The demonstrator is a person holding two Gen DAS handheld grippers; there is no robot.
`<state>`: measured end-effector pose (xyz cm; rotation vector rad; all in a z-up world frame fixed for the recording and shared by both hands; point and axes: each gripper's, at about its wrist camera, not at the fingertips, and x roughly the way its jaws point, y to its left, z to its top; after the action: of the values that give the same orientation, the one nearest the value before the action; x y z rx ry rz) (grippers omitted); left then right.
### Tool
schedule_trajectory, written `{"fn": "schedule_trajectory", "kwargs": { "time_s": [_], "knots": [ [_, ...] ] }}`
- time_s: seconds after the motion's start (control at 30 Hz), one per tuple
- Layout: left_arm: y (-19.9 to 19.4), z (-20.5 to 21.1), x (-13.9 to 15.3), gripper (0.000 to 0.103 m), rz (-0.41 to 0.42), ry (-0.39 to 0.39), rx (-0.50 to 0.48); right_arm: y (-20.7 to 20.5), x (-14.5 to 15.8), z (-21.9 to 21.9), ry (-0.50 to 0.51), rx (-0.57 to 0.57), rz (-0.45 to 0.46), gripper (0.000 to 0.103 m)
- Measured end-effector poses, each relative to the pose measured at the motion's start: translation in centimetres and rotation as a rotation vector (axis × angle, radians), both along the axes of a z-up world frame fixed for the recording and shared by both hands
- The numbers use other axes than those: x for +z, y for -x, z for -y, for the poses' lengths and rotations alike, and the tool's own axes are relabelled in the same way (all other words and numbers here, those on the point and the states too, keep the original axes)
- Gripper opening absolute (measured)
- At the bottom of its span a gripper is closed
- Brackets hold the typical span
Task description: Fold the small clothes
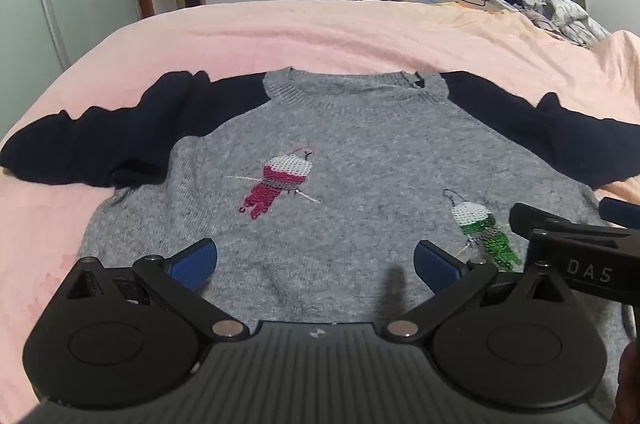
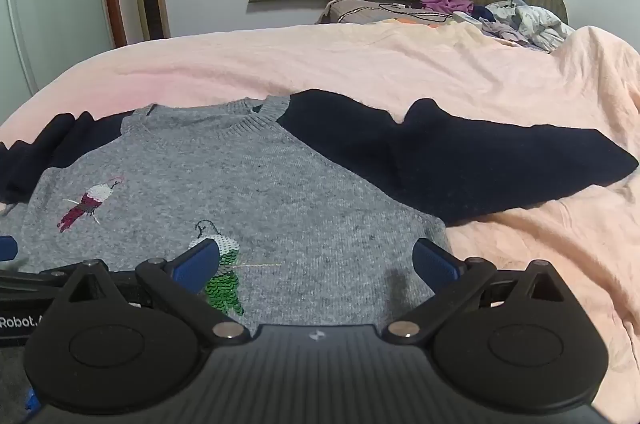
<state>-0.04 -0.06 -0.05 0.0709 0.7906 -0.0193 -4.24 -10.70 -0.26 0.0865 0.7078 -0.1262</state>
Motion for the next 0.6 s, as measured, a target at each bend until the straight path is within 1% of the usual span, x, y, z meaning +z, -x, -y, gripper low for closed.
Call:
{"fn": "schedule_trajectory", "kwargs": {
  "time_s": [0.1,0.17,0.2,0.23,0.4,0.5,0.6],
  "knots": [
    [0.2,0.1,0.0,0.103,0.009,-0.007,-0.010,-0.3,0.0,-0.1,0.010,-0.002,-0.008,0.103],
    [0.1,-0.5,-0.5,0.103,-0.003,0.008,-0.002,-0.4,0.1,-0.1,0.004,-0.003,-0.010,0.103],
    [-0.3,-0.2,-0.4,0.103,-0.016,0.000,0.007,-0.2,-0.2,0.1,0.002,-0.005,-0.009,0.103],
    [-0.6,-0.3,-0.4,0.103,-0.023,0.009,0.013,-0.2,-0.7,0.5,0.001,-0.009,-0.008,0.103],
    [-0.6,-0.6,-0.7,0.103,-0.021,0.026,0.021,-0.3,-0.8,0.5,-0.007,-0.017,-0.017,0.103],
    [-0.6,-0.4,-0.9,0.103,-0.023,0.011,0.024,-0.4,-0.8,0.4,-0.010,-0.030,-0.020,0.103],
    [-0.6,-0.4,-1.0,0.103,-0.026,0.018,0.027,-0.4,-0.9,0.5,-0.011,-0.034,-0.020,0.103]
  ]
}}
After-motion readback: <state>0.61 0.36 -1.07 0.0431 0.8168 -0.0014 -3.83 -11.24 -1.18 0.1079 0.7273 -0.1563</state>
